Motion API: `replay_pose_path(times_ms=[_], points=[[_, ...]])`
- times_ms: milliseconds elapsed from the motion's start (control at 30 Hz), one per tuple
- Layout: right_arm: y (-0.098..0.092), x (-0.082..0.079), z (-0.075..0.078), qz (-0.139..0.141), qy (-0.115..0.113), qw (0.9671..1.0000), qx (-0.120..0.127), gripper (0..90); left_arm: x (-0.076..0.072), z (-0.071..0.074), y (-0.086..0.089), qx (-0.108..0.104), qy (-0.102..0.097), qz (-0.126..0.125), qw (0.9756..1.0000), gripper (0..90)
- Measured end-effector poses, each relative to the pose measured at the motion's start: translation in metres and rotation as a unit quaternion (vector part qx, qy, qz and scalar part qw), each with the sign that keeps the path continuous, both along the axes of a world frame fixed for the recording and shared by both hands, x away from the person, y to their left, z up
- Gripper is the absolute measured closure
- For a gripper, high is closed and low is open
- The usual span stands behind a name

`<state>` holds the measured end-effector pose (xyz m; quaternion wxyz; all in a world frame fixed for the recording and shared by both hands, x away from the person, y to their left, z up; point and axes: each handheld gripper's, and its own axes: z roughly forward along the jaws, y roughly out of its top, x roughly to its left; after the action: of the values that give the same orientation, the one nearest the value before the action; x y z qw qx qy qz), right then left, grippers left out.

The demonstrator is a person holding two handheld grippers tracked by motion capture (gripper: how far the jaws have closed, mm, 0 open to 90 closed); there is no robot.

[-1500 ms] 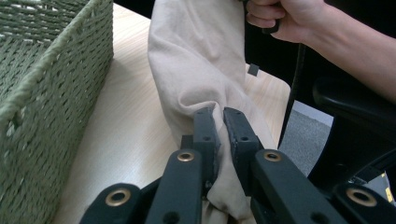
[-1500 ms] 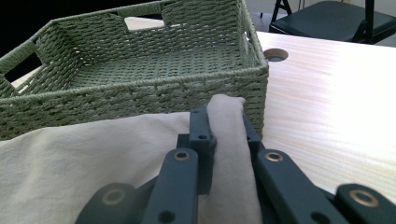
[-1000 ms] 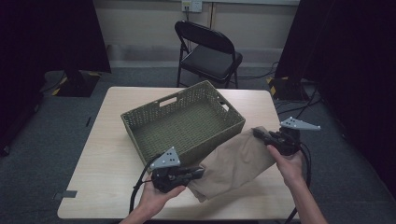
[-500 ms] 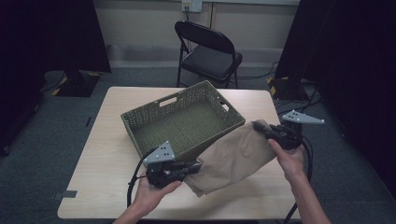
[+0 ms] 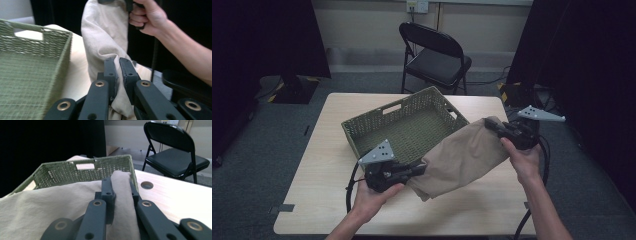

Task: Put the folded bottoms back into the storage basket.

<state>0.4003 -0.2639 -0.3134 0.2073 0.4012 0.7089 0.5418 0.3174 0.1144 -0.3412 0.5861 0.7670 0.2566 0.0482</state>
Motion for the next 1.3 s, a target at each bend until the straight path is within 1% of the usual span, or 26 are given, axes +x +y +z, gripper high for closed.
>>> replay_pose_path(times_ms=[100,200,233,333,400,433,500,567,600,633,667,700,833,900,1033,1067,1167,1200,1233,1300], points=[[0.003,0.002,0.008,0.000,-0.006,1.0000,0.003,83.0,0.003,0.005,0.004,-0.011,-0.001,-0.001,0.9999,85.2],[0.006,0.005,0.016,0.002,-0.011,0.9999,0.002,83.0,0.004,0.010,0.006,-0.008,-0.006,0.002,0.9999,85.2],[0.008,0.006,0.018,0.003,-0.014,0.9999,0.002,83.0,0.005,0.012,0.008,-0.011,-0.006,0.002,0.9999,85.2],[0.010,0.009,0.025,0.005,-0.019,0.9998,0.004,82.9,0.008,0.021,0.013,-0.011,-0.013,0.001,0.9999,85.2],[0.013,0.010,0.030,0.005,-0.024,0.9997,0.008,83.0,0.009,0.027,0.016,-0.007,-0.016,0.006,0.9998,85.3],[0.014,0.011,0.032,0.007,-0.026,0.9996,0.011,83.0,0.010,0.030,0.018,-0.005,-0.023,0.009,0.9997,85.3],[0.017,0.013,0.037,0.008,-0.030,0.9994,0.013,83.0,0.011,0.037,0.023,-0.014,-0.025,0.014,0.9995,85.3],[0.019,0.015,0.042,0.010,-0.034,0.9992,0.019,83.0,0.012,0.041,0.026,-0.012,-0.030,0.022,0.9992,85.4],[0.021,0.016,0.044,0.011,-0.037,0.9991,0.020,83.0,0.012,0.043,0.028,-0.013,-0.033,0.032,0.9988,85.3],[0.023,0.018,0.046,0.012,-0.038,0.9990,0.020,82.9,0.012,0.045,0.030,-0.022,-0.037,0.037,0.9984,85.4],[0.024,0.019,0.048,0.012,-0.041,0.9989,0.021,82.9,0.012,0.045,0.032,-0.028,-0.036,0.037,0.9983,85.4],[0.026,0.020,0.050,0.014,-0.041,0.9988,0.024,83.0,0.013,0.046,0.032,-0.020,-0.039,0.039,0.9983,85.5],[0.032,0.027,0.055,0.015,-0.046,0.9985,0.026,83.0,0.018,0.047,0.036,-0.018,-0.037,0.047,0.9981,85.5],[0.035,0.030,0.056,0.016,-0.046,0.9985,0.025,83.0,0.021,0.049,0.040,-0.026,-0.035,0.051,0.9978,85.6],[0.042,0.040,0.058,0.019,-0.044,0.9984,0.030,83.0,0.027,0.052,0.050,-0.023,-0.035,0.067,0.9969,85.6],[0.045,0.043,0.059,0.020,-0.045,0.9984,0.030,83.0,0.028,0.052,0.052,-0.030,-0.036,0.069,0.9965,85.6],[0.053,0.051,0.060,0.023,-0.044,0.9984,0.027,83.0,0.032,0.053,0.058,-0.025,-0.035,0.079,0.9959,85.6],[0.056,0.055,0.059,0.024,-0.043,0.9984,0.027,83.0,0.035,0.052,0.061,-0.019,-0.032,0.083,0.9958,85.6],[0.056,0.055,0.059,0.024,-0.043,0.9984,0.027,83.0,0.035,0.052,0.061,-0.019,-0.032,0.083,0.9958,85.6],[0.064,0.063,0.058,0.028,-0.041,0.9984,0.029,83.0,0.038,0.049,0.064,-0.018,-0.032,0.091,0.9952,85.6]])
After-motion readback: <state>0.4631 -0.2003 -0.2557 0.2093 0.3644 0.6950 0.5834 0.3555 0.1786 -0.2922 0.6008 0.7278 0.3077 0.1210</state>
